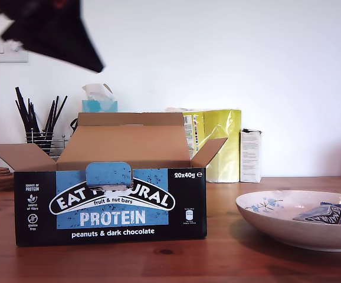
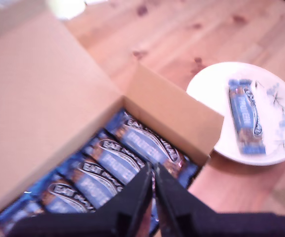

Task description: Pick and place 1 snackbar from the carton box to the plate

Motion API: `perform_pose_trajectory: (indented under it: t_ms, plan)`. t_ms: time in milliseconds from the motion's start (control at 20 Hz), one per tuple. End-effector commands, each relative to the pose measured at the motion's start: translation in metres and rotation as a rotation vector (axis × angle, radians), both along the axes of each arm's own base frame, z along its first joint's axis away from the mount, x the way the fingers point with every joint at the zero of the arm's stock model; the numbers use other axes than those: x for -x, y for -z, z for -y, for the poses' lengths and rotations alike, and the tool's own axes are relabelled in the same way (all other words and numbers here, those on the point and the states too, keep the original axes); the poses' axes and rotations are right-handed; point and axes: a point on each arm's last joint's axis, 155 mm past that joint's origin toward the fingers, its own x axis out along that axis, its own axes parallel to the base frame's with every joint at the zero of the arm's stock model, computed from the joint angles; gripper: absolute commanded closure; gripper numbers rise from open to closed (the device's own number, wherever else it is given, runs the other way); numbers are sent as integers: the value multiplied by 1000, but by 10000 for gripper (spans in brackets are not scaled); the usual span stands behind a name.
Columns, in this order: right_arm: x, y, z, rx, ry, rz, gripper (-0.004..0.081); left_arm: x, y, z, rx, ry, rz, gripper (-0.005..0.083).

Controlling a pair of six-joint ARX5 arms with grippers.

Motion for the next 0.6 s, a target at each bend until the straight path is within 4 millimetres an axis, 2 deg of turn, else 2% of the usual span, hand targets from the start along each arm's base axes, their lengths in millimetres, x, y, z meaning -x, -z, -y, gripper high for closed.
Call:
perform_pose_trajectory:
  t_ms: [0,150,300,550]
  plan:
    - [0,14,-1,-3,-3,-7,783,8,-4,-12,21,-26,45,797]
    - [6,24,3,-13,6,6,783,27,-16,-33,73,-77,90,797]
    - [15,17,13,-28,24,46,783,48,-32,-51,101,-93,125,797]
    - [17,13,17,-81,62,35,783,64,-46,-62,132,-94,160,797]
